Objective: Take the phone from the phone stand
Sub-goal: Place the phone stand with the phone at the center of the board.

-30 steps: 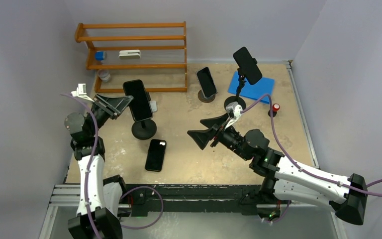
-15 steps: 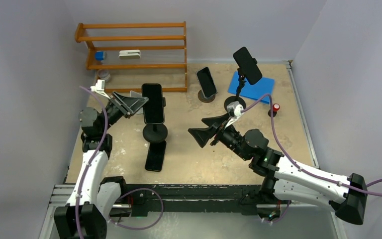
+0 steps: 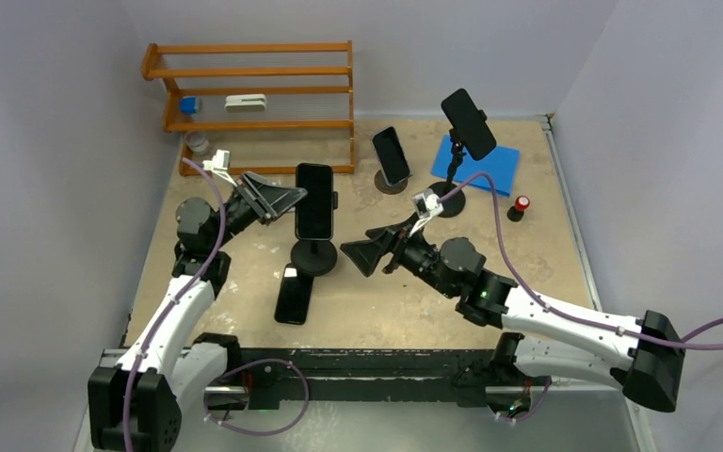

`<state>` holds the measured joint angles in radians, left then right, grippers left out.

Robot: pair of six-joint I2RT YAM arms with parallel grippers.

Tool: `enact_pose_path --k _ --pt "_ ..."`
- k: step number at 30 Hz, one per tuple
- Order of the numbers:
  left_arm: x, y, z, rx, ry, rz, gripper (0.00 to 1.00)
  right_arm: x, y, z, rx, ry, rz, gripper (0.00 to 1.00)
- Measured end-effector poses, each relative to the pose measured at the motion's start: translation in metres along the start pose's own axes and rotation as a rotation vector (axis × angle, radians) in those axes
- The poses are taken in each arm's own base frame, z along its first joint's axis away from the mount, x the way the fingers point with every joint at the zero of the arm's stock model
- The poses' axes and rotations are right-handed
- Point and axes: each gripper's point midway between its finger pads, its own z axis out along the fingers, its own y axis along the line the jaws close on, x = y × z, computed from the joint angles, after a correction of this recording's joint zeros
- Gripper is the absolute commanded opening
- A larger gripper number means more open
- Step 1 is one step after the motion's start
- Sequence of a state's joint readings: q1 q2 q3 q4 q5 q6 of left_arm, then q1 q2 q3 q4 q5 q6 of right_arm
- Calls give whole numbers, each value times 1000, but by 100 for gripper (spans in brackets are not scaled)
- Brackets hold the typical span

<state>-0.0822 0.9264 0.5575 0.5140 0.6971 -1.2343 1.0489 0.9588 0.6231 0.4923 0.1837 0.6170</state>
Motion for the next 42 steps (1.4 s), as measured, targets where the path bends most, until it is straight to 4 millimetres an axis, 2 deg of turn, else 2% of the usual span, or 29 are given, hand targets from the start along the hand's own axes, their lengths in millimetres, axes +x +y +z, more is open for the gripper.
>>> enact_pose_path --k 6,12,19,27,32,38,42 --pt "17 -2 11 10 39 -15 0 -7 5 15 -25 11 108 92" --pt "30 -3 20 24 68 -10 0 -23 -9 26 -50 -3 217 89" --pt "48 -6 32 45 103 -8 0 -19 -3 26 -101 27 257 89" --pt "66 3 42 60 128 4 0 -14 -11 27 -63 32 256 88" --pt "72 12 39 54 127 5 0 -8 -25 20 -4 36 239 88" --pt "77 13 35 84 116 22 0 -10 -37 6 43 3 196 88" --pt "85 11 30 110 124 29 0 -3 -51 0 91 1 167 88"
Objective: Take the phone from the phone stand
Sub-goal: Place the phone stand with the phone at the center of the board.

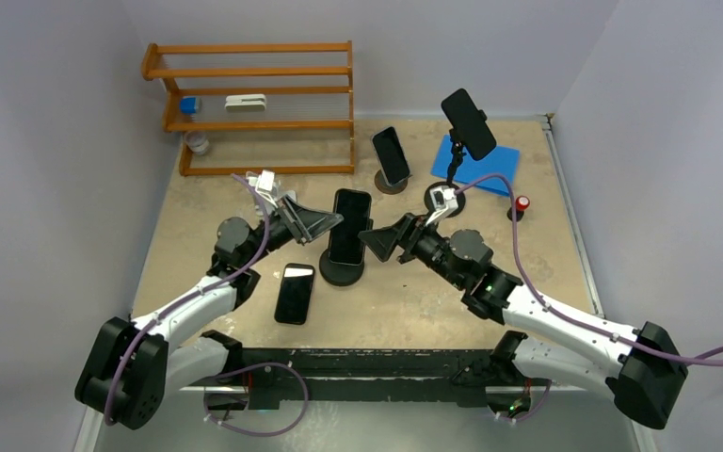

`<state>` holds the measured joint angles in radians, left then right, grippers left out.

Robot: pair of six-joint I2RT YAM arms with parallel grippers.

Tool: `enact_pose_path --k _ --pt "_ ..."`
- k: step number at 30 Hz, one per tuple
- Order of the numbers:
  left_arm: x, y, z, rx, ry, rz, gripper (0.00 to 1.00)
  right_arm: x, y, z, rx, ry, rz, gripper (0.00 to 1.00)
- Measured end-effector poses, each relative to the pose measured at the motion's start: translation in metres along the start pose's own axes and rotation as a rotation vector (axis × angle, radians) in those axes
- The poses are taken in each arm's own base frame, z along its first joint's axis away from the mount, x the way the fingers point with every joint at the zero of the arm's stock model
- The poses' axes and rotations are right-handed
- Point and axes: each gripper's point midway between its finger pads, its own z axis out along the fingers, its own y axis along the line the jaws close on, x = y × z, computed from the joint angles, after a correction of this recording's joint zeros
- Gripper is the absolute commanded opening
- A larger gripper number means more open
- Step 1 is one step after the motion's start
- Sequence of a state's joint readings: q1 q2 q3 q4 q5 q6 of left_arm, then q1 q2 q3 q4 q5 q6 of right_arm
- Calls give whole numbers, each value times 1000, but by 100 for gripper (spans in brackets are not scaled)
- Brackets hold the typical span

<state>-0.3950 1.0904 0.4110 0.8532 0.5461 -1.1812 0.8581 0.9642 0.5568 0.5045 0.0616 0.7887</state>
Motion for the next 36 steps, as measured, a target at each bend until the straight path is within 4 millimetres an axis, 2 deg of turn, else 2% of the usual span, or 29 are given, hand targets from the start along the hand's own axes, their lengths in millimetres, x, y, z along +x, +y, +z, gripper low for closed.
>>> enact_pose_path --k 4,8,15,20,36 --pt "8 -1 -6 17 3 7 0 5 -13 -1 41 6 -31 87" --pt "12 -3 -13 28 0 27 0 0 -22 -4 79 -17 -84 87" --pt "15 -2 -23 17 -16 52 0 -13 -22 -20 85 -72 -138 88" --pt "16 -1 -24 7 -19 55 8 -14 -24 -26 87 -76 -161 88" --pt "19 7 -28 -53 -4 76 34 -10 -29 -28 102 -53 -208 88"
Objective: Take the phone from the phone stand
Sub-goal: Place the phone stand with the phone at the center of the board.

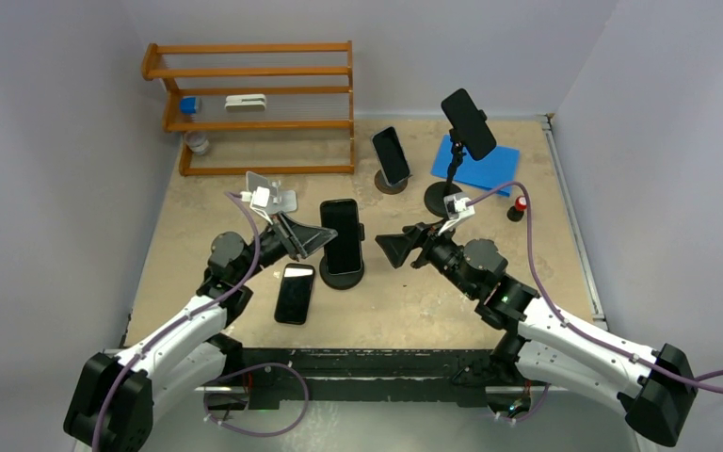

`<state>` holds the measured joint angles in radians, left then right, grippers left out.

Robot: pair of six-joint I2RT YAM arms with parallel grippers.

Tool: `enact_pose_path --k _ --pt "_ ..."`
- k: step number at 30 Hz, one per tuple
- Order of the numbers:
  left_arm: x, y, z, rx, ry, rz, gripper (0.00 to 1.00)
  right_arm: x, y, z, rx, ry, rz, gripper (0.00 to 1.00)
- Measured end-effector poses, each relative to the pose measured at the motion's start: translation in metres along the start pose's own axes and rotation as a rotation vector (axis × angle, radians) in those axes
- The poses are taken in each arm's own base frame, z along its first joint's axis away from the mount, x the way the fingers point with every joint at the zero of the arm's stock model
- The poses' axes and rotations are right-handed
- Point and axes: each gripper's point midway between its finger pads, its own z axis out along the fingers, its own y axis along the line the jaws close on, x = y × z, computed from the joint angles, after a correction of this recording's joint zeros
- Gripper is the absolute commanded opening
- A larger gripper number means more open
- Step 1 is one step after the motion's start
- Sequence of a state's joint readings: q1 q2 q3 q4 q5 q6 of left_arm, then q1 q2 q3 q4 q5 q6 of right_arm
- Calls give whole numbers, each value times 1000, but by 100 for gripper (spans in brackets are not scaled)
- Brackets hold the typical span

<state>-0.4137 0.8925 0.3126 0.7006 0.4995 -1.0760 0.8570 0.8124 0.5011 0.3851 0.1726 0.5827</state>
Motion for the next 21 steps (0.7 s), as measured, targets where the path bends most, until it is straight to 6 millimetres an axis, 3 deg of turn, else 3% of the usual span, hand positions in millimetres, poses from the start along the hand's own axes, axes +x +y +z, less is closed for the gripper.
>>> enact_pose_path --k 21 --pt "11 13 -9 -88 44 -9 58 2 -1 1 8 22 -24 88"
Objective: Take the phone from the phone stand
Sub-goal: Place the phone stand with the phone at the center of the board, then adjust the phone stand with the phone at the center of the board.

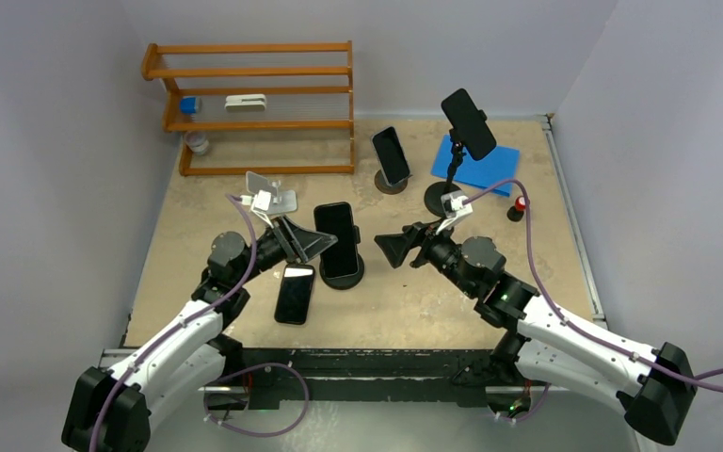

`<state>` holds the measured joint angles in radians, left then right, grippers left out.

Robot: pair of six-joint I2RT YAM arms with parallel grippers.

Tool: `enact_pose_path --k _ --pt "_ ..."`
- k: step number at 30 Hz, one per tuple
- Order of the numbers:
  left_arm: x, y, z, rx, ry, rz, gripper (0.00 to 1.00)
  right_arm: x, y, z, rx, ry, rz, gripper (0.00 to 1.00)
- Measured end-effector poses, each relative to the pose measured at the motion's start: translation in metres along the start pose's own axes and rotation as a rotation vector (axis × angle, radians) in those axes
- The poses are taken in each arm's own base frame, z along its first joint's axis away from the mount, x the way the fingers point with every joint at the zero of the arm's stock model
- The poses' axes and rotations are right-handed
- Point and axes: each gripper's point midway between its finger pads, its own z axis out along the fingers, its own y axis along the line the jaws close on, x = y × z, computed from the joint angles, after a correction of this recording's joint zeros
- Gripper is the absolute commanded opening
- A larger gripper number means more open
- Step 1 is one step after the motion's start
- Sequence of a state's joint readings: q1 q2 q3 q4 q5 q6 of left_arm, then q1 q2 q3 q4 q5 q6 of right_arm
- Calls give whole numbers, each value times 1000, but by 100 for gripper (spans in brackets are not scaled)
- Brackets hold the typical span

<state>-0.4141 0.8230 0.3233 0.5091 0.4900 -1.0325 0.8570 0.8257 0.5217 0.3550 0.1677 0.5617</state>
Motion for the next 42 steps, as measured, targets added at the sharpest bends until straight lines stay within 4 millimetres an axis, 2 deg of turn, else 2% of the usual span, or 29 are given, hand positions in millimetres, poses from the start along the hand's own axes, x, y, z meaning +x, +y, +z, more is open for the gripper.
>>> enact_pose_path --k 5,7,13,20,24,33,36,42 --pt "1 0 -1 -10 7 -2 62 -1 1 0 -1 1 -7 89" --pt "0 -1 -1 -10 7 -1 68 -1 0 0 0 3 -12 89" --pt "-9 -12 -1 -10 7 36 76 -8 2 0 5 -5 -40 89" --pt "-41 -48 -8 2 -63 161 83 -35 13 2 -2 -60 -66 92" --pt "-61 -60 -19 -47 -134 239 84 -45 13 9 29 -72 -72 95" --pt "-105 -70 -51 -198 -316 412 91 -62 8 33 162 -72 4 99" --pt "-119 -70 -53 -237 -366 434 92 -79 18 35 136 -112 -7 99" --pt "-144 -53 -45 -368 -420 405 94 -119 48 42 63 -193 -9 98"
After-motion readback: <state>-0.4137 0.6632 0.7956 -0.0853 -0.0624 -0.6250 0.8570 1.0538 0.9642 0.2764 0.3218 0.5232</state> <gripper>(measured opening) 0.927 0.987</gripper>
